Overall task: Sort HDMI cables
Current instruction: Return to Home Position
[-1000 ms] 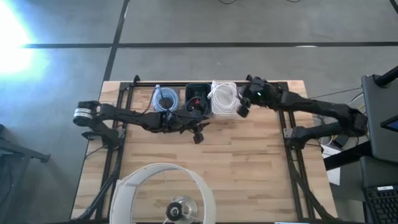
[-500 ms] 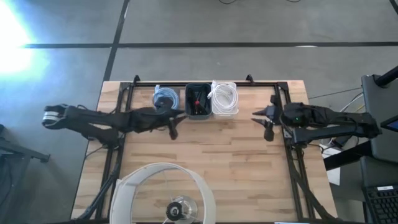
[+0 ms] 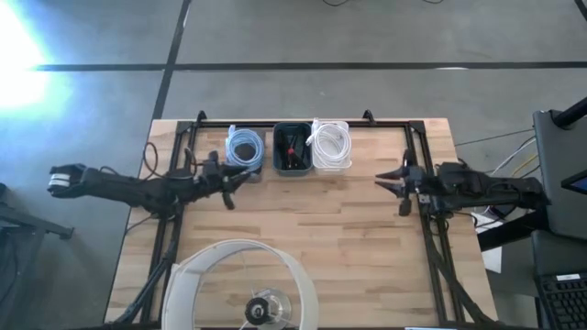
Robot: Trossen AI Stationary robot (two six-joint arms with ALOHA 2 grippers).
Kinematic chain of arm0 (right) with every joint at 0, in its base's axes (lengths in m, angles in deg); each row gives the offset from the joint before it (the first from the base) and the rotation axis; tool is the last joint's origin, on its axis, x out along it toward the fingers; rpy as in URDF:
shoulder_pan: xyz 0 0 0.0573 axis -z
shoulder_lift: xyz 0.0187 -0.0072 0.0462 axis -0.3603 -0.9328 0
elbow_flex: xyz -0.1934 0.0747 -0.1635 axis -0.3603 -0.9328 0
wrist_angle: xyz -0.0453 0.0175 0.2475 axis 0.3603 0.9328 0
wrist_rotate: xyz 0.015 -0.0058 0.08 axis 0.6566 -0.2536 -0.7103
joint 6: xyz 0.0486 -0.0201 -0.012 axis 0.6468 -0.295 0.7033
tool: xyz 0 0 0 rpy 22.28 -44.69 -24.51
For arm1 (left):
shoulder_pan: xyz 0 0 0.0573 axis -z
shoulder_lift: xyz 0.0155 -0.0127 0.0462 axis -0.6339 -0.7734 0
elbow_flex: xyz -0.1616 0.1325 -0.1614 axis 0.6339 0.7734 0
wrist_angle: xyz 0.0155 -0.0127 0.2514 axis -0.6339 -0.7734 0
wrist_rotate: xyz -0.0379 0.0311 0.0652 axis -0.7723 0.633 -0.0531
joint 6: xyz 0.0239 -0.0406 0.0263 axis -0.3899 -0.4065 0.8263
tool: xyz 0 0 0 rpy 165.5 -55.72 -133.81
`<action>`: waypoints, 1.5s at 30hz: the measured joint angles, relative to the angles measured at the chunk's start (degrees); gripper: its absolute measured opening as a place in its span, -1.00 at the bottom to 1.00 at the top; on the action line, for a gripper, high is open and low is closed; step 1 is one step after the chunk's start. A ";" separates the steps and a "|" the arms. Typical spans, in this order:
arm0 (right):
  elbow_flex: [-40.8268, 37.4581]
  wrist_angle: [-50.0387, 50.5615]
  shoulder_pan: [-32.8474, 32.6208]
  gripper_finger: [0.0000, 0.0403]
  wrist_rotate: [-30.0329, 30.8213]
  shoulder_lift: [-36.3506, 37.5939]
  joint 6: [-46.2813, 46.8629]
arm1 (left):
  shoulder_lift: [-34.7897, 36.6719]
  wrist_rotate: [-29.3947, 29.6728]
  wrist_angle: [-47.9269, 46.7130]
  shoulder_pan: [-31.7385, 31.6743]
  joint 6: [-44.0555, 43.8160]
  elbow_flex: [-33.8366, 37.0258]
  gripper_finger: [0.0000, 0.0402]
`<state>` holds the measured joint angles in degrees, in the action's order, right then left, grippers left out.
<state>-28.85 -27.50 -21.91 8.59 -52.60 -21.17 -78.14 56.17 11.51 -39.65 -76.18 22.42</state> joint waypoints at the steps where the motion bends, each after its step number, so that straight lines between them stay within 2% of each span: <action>1: -0.81 -1.79 0.00 -0.63 -1.28 1.24 -0.14 | 0.74 0.00 -0.02 0.00 0.00 0.67 -0.45; 7: -5.70 -7.48 0.02 -0.66 -2.22 7.70 2.43 | 4.05 0.22 1.00 -0.04 0.81 3.90 -0.45; 16: -14.73 -16.41 0.02 -0.61 -2.14 14.35 1.45 | 7.06 0.54 13.17 -0.04 3.05 11.07 -0.45; 23: -19.71 -22.54 0.04 -0.59 -2.16 14.18 0.85 | 7.40 0.58 12.11 -0.04 3.78 11.07 -0.45; 35: -19.74 -21.23 0.04 -0.67 -2.08 13.79 -1.90 | 7.27 0.58 5.80 -0.07 2.23 11.12 -0.45; 45: -19.74 -20.83 0.04 -0.61 -2.06 13.81 -2.14 | 7.01 0.58 -1.28 -0.07 1.10 11.14 -0.45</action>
<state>-48.59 -48.33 -21.87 6.52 -38.79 -23.31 -71.13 56.75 10.24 -39.72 -75.07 33.57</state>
